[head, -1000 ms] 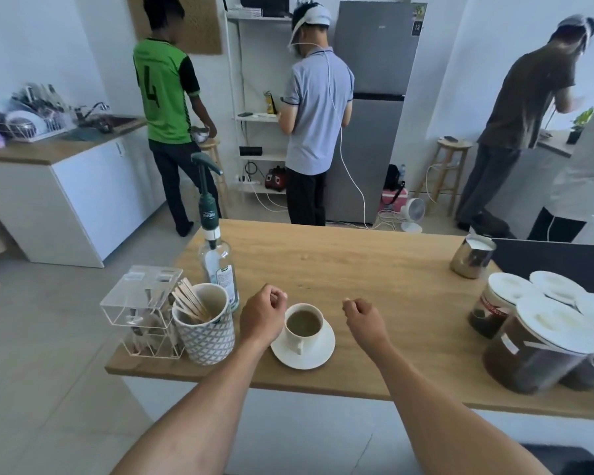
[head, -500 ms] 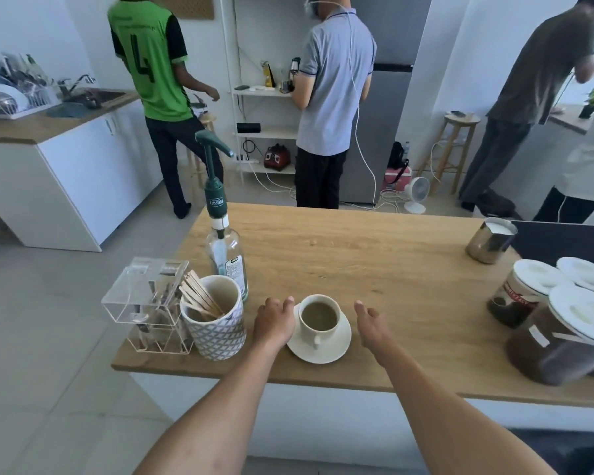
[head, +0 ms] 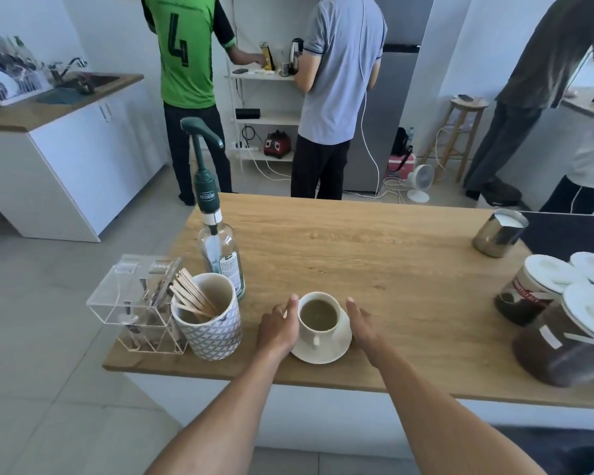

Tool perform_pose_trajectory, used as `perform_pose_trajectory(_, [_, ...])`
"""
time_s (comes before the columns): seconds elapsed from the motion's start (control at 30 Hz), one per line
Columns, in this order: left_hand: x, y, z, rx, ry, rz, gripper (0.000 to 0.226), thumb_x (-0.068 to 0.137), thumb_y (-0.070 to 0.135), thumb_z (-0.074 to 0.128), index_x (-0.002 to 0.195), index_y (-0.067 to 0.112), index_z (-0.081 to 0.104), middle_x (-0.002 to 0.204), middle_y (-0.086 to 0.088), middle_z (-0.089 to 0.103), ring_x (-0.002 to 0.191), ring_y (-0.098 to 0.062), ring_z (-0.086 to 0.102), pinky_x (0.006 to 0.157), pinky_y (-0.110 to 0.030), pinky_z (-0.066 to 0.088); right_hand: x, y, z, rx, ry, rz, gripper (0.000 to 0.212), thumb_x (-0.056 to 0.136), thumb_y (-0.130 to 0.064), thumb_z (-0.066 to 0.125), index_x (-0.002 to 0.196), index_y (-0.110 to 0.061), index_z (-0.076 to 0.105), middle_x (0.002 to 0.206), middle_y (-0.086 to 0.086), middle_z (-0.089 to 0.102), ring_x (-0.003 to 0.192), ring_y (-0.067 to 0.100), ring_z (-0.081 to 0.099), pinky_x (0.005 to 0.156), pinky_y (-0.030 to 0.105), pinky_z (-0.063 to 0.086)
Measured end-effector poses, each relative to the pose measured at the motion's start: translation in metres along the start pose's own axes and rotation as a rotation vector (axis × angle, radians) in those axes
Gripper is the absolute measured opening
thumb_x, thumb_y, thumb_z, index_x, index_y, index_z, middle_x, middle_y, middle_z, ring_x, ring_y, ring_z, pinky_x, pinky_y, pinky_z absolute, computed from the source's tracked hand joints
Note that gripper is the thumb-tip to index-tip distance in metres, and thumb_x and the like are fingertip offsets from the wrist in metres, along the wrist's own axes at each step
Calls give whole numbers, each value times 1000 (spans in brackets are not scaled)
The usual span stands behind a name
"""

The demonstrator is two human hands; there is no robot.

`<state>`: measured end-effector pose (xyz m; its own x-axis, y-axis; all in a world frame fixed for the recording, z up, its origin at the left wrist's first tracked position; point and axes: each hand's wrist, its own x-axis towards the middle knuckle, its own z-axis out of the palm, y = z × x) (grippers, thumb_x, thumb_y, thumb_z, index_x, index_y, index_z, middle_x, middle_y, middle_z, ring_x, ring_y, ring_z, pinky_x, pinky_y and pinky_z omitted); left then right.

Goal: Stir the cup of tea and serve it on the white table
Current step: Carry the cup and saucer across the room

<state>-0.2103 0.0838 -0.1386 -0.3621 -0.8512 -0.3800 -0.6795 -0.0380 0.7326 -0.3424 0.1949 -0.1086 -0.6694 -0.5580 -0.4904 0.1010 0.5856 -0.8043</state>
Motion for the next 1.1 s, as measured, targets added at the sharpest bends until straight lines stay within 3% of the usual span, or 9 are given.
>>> perform_pose_trajectory(0.13, [3, -1, 1, -41, -21, -13, 80, 87, 75, 24, 133, 21, 57, 134, -16, 59, 125, -35, 53, 103, -43, 43, 10, 7, 4, 19, -15, 41, 78, 72, -82, 33, 104, -20, 67, 115, 10, 65, 111, 32, 60, 101, 51, 46])
perform_pose_trajectory(0.23, [4, 0, 1, -43, -9, -11, 69, 94, 66, 30, 131, 16, 59, 134, -17, 59, 126, -35, 52, 103, -41, 42, 13, 10, 10, 44, -15, 36, 63, 81, -75, 39, 104, -22, 67, 116, 10, 66, 109, 31, 61, 99, 49, 48])
perform_pose_trajectory(0.33, [4, 0, 1, -57, 5, -16, 64, 95, 62, 35, 129, 15, 61, 134, -14, 59, 127, -34, 51, 102, -39, 41, 14, 12, 13, 71, 6, 23, 77, 66, -82, 41, 111, -25, 68, 119, 8, 67, 109, 30, 62, 99, 49, 48])
perform_pose_trajectory(0.43, [3, 3, 1, -70, -6, -14, 68, 87, 69, 34, 121, 19, 66, 128, -11, 64, 121, -33, 55, 102, -43, 44, 18, 14, 13, 62, 7, 25, 80, 67, -80, 43, 118, -24, 67, 123, 9, 66, 113, 30, 61, 100, 49, 48])
perform_pose_trajectory(0.57, [6, 3, 3, -60, 9, -11, 87, 68, 82, 25, 111, 21, 70, 119, -8, 69, 114, -32, 60, 99, -44, 47, 6, 4, 11, 44, 19, 9, 59, 86, -67, 46, 119, -22, 66, 124, 11, 65, 114, 32, 59, 101, 49, 47])
perform_pose_trajectory(0.73, [6, 1, 5, -70, 31, -14, 91, 66, 84, 25, 107, 17, 71, 113, -9, 70, 110, -32, 61, 92, -42, 48, 7, 4, 11, 15, 24, -18, 57, 92, -61, 43, 121, -16, 64, 123, 13, 64, 115, 32, 58, 101, 46, 45])
perform_pose_trajectory(0.97, [-6, 7, 2, -92, 26, 22, 66, 90, 68, 37, 106, 13, 71, 113, -10, 69, 104, -29, 60, 77, -32, 38, 9, 6, 7, 1, 53, -50, 55, 93, -59, 44, 107, -12, 68, 102, 10, 66, 101, 28, 60, 97, 45, 47])
perform_pose_trajectory(1.1, [-6, 8, 4, -138, 25, 10, 69, 87, 69, 41, 96, 8, 71, 108, -12, 67, 100, -30, 62, 76, -35, 42, 12, 10, 4, -18, 52, -61, 56, 90, -64, 43, 101, -16, 68, 103, 9, 68, 100, 26, 61, 98, 46, 47])
